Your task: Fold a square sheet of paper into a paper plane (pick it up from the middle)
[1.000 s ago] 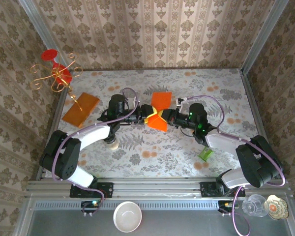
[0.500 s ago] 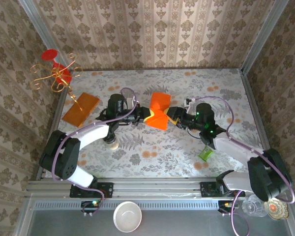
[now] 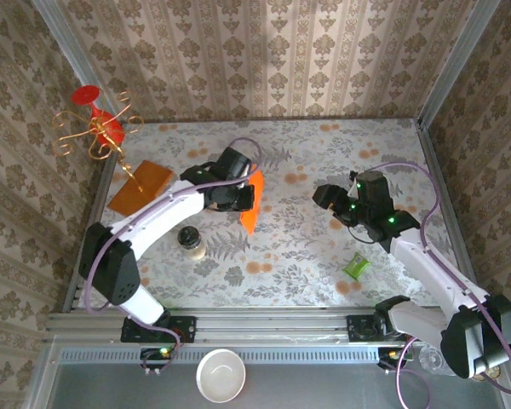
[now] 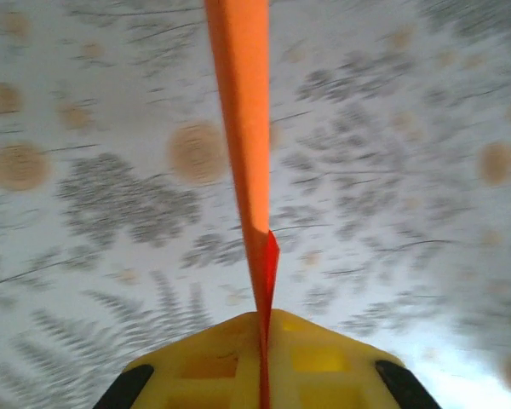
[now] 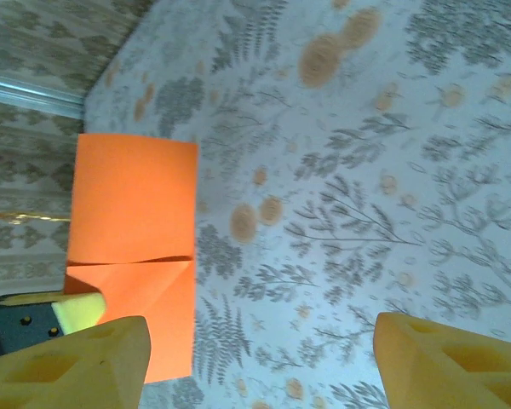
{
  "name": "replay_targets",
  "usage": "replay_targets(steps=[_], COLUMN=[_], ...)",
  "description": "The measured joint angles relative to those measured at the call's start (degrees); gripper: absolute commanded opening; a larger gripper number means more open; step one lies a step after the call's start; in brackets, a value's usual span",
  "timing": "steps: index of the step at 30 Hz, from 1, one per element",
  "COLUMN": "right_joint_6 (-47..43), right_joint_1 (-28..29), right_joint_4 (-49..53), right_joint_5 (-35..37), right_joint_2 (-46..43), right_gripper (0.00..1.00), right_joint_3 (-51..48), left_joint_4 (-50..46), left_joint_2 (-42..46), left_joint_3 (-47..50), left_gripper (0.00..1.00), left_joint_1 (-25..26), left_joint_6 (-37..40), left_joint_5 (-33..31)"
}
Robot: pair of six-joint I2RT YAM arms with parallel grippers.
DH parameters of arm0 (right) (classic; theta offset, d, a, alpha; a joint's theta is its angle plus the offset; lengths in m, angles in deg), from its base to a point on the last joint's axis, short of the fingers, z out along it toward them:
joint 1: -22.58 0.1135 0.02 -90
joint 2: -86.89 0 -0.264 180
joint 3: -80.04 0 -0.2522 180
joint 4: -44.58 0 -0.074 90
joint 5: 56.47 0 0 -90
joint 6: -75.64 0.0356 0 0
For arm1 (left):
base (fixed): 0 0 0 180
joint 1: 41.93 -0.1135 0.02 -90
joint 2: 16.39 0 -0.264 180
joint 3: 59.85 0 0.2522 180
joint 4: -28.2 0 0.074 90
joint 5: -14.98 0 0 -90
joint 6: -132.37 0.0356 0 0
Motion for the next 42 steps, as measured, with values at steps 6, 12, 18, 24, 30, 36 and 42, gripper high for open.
replay_targets(steps=[6, 12, 18, 24, 30, 36, 42], right_joint_6=[-0.04, 0.00, 0.00, 0.02, 0.48, 0.70, 1.92], right_joint_1=[-0.42, -1.03, -1.57, -1.57, 1.77, 12.31, 22.08], right_joint_4=[2.32, 3.45, 3.52, 2.91, -0.94, -3.56, -6.32], right_joint_5=[1.92, 2.16, 2.19, 1.70, 1.25, 1.07, 1.14], right_joint_2=[0.00, -0.33, -1.70, -1.27, 4.35, 16.31, 27.74], right_gripper=[0.71, 0.71, 0.71, 0.70, 0.67, 0.61, 0.56], right_joint_3=[-1.09, -1.64, -1.99, -3.69, -4.00, -0.02, 8.48], left_joint_4=[-14.38, -17.68, -8.85, 1.90, 9.68, 13.20, 14.32], left_joint_2=[-12.41, -20.90, -21.22, -16.33, -4.52, 6.56, 13.57], left_joint_3=[-9.66, -10.93, -5.88, 2.23, 9.18, 12.85, 14.60], left_gripper=[0.10, 0.16, 0.40, 0.54, 0.56, 0.58, 0.60], left_joint_1=[7.34, 10.45, 9.14, 4.42, -2.16, -5.05, -8.26], left_joint_6=[3.96, 5.11, 4.33, 1.36, -2.29, -4.35, -5.18], left_joint_5=[-19.76, -24.28, -10.54, 5.81, 11.17, 8.85, 7.30])
